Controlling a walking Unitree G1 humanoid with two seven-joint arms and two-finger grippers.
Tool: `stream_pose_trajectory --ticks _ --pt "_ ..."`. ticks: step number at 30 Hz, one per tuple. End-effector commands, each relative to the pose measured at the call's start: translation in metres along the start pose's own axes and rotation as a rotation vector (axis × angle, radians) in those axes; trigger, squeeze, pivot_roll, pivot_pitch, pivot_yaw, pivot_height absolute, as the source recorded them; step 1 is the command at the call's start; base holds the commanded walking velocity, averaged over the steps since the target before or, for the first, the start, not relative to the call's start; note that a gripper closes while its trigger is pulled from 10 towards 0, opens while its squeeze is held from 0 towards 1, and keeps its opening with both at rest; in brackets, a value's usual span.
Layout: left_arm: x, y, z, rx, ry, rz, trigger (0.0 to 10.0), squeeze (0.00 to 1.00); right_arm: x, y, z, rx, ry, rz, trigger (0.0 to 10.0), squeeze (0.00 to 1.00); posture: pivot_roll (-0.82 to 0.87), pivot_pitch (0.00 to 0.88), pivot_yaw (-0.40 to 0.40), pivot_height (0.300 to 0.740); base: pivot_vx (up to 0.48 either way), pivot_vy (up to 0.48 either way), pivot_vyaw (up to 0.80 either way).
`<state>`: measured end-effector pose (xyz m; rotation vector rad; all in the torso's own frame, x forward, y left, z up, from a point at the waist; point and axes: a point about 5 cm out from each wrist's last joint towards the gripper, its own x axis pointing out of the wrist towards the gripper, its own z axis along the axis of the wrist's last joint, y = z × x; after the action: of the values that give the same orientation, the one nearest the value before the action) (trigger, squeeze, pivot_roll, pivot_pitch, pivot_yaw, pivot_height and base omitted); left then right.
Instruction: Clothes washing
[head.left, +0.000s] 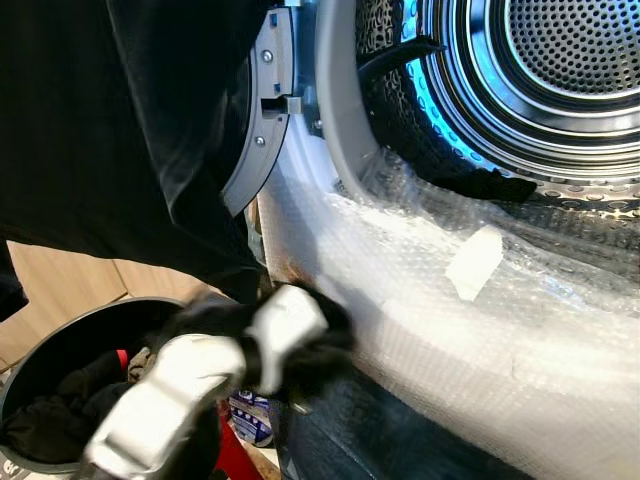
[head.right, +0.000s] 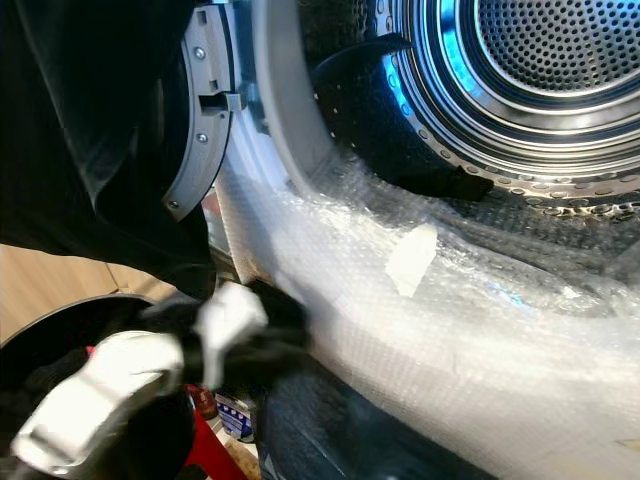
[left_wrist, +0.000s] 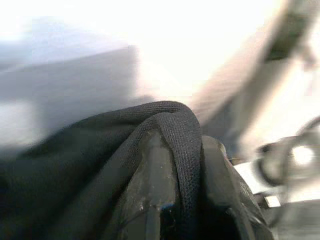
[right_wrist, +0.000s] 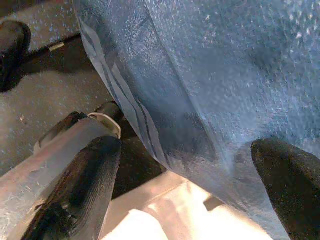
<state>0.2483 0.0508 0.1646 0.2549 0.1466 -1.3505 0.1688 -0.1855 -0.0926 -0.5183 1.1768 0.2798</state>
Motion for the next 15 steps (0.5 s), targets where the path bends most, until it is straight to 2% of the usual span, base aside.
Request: stream_pose_trajectory --ticks 1,2,6,8,10,15 --pt "0.019 -0.013 0.0 -0.029 -0.027 -0.125 0.0 0.0 0.0 0.0 -0.001 0.022 0.0 -0.003 10.0 0.0 0.05 0.0 -0.002 0.74 0.0 0.0 0.0" --pt "0.025 -0.018 -0.001 -0.041 -0.028 -0.157 0.0 0.0 0.0 0.001 -0.003 0.02 0.004 0.0 10.0 0.0 0.05 0.0 -0.002 0.74 0.0 0.0 0.0" --pt "0.028 -0.025 -0.015 -0.059 0.014 -0.157 0.0 0.0 0.0 0.003 -0.009 0.021 0.017 0.007 10.0 0.0 0.04 0.0 -0.004 0.74 0.0 0.0 0.0" --pt "0.024 -0.02 -0.027 -0.066 0.051 -0.072 0.0 0.0 0.0 0.002 -0.012 0.023 0.02 0.012 10.0 0.0 0.04 0.0 -0.012 0.74 0.0 0.0 0.0" --pt "0.019 -0.015 -0.033 -0.055 0.082 -0.034 0.0 0.0 0.0 0.002 -0.013 0.011 0.021 0.021 10.0 0.0 0.04 0.0 -0.016 0.74 0.0 0.0 0.0" --pt "0.003 -0.003 -0.037 -0.069 0.098 0.06 0.0 0.0 -0.001 0.001 -0.012 -0.07 -0.004 0.067 10.0 0.0 0.07 0.0 -0.026 0.74 0.0 0.0 0.0"
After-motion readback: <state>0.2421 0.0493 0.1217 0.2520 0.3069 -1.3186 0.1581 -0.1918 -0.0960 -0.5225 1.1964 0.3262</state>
